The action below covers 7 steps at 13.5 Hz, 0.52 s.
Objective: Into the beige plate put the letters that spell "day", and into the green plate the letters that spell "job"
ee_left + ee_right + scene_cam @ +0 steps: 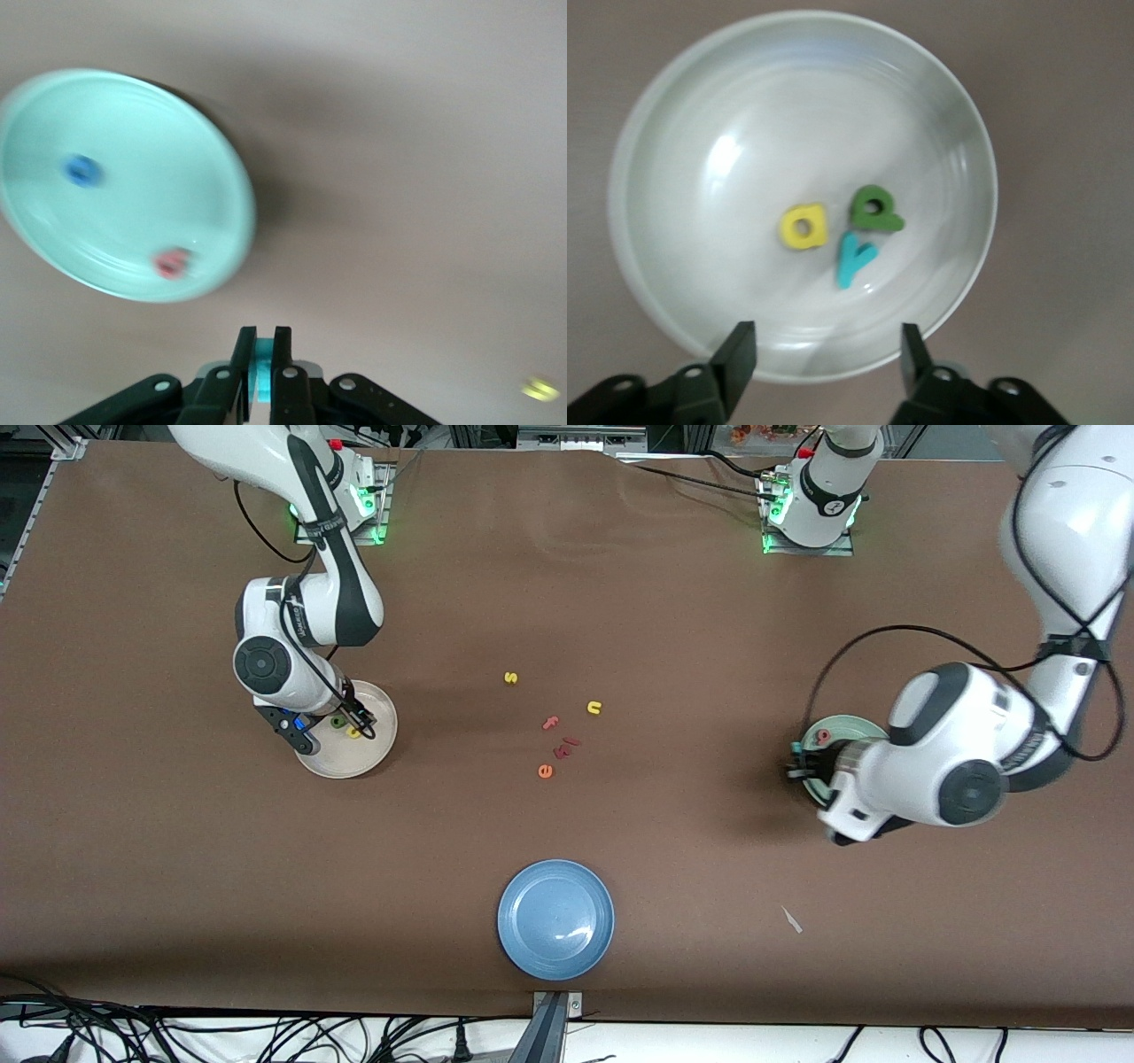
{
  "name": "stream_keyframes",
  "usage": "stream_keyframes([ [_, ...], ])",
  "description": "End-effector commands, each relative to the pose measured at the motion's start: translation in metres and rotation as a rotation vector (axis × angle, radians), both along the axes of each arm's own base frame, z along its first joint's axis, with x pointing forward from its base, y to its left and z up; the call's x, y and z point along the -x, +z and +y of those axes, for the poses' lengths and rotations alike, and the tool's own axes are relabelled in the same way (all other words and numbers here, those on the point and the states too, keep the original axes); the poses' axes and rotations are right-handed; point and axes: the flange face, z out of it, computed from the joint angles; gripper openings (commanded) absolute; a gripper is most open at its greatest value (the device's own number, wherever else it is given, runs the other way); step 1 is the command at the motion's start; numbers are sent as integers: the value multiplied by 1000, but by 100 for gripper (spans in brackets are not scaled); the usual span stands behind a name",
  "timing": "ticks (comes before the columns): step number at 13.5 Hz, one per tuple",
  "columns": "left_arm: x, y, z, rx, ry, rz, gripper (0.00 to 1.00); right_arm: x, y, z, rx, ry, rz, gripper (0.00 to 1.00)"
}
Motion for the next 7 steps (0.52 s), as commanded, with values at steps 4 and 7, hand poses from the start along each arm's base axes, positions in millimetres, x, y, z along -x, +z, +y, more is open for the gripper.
stream_keyframes([
  [4,14,-61,78,13,-87,-69,0,-57,138,13,-81,220,-37,100],
  [7,18,-72,75,16,-93,-67,43,-75,187,-15,-104,358,-68,100],
])
